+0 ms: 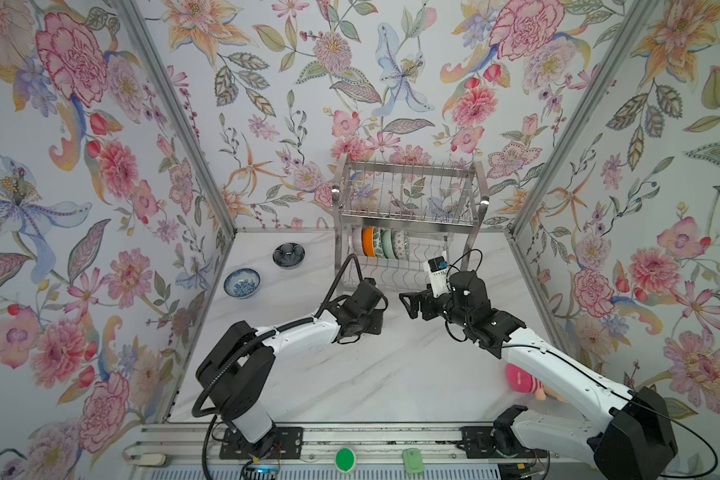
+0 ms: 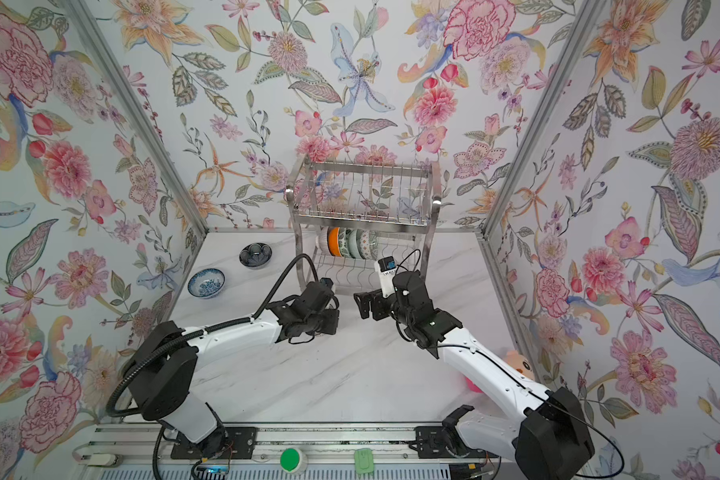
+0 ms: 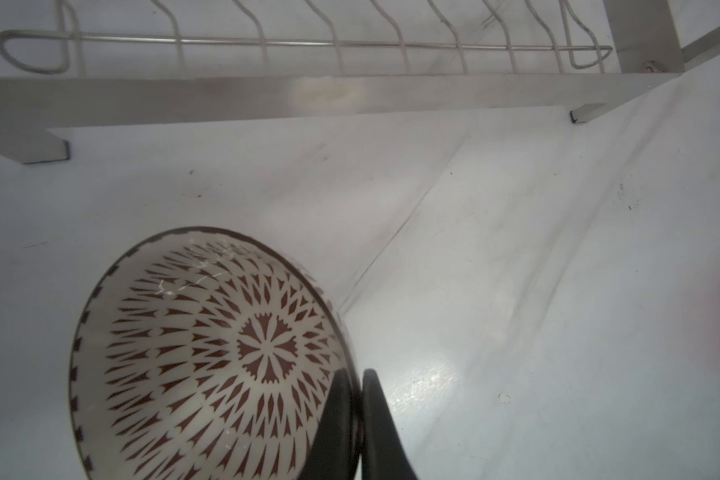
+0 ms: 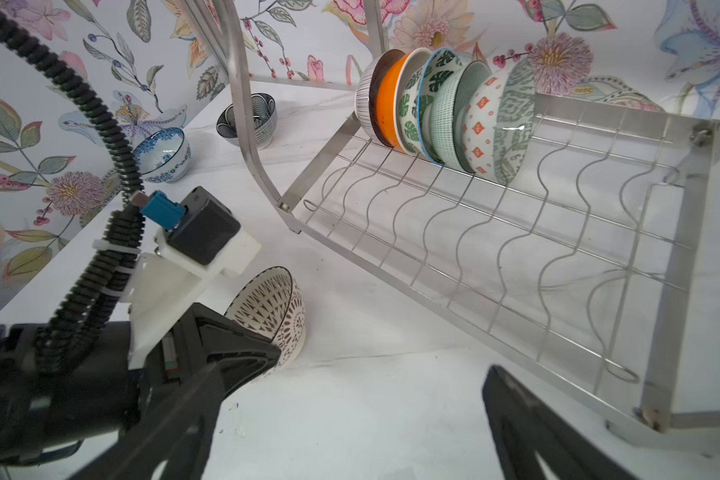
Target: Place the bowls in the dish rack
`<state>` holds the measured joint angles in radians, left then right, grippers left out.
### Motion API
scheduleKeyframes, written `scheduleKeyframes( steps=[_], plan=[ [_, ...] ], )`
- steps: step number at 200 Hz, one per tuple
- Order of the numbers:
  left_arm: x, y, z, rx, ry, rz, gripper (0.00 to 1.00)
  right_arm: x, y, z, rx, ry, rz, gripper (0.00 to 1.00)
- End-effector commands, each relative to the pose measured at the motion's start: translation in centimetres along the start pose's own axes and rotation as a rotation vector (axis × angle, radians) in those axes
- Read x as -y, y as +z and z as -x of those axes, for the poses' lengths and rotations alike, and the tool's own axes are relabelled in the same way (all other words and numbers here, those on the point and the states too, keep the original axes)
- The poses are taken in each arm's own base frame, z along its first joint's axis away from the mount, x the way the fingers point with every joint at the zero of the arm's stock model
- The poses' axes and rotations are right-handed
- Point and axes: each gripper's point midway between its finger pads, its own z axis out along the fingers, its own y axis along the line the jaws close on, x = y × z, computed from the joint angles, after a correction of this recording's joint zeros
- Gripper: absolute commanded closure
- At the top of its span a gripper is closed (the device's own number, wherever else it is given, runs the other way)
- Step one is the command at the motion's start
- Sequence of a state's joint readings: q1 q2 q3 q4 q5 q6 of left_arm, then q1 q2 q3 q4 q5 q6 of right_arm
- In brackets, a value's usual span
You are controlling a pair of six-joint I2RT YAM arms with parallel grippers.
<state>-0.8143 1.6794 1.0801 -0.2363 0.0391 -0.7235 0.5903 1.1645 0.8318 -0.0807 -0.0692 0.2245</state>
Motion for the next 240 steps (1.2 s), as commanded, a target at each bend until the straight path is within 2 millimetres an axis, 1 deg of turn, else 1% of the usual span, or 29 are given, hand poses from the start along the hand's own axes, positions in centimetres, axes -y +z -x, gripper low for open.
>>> scheduleKeyframes(
  steps=[1,21,34,44,66,74,83,124,137,186,199,212,240],
  plan=[
    [2.1,0.6,1.6,0.042,-0.014,-0.041,1.0,0.9,-0.8,-1.4,-0.036,0.018,-0.028,0.01],
    [3.3,1.4,1.6,0.032,-0.001,-0.055,1.0,1.7,-1.3,-2.1,-0.047,0.033,-0.05,0.01],
    [4.0,1.8,1.5,0.028,0.003,-0.066,0.96,2.5,-1.5,-2.6,-0.059,0.053,-0.074,0.01],
    [4.3,2.1,1.3,0.024,0.004,-0.073,0.91,3.0,-1.7,-3.0,-0.067,0.068,-0.087,0.01],
    [4.8,2.6,0.9,0.016,0.001,-0.087,0.87,3.8,-2.0,-3.5,-0.07,0.099,-0.104,0.01],
    [4.9,2.8,0.7,0.013,0.0,-0.089,0.83,4.0,-2.1,-3.5,-0.067,0.106,-0.106,0.01],
    [4.9,2.9,0.5,0.011,-0.004,-0.093,0.82,4.1,-2.3,-3.5,-0.064,0.113,-0.107,0.01],
    [5.4,3.2,0.3,0.011,-0.011,-0.114,0.8,4.2,-2.6,-3.6,-0.062,0.133,-0.098,0.01],
    [5.6,3.1,0.5,0.017,-0.012,-0.119,0.77,4.3,-2.6,-3.6,-0.06,0.138,-0.097,0.01],
    [5.8,2.7,1.0,0.03,-0.01,-0.123,0.75,4.4,-2.7,-3.8,-0.062,0.154,-0.092,0.01],
    [5.7,2.1,1.4,0.044,-0.007,-0.118,0.75,4.3,-2.8,-3.8,-0.061,0.155,-0.089,0.01],
    [5.6,1.4,1.9,0.059,0.001,-0.109,0.72,4.3,-2.7,-3.9,-0.064,0.155,-0.086,0.01],
    [4.8,-0.8,3.5,0.105,0.009,-0.092,0.68,4.2,-2.7,-3.7,-0.062,0.159,-0.079,0.01]
  ],
)
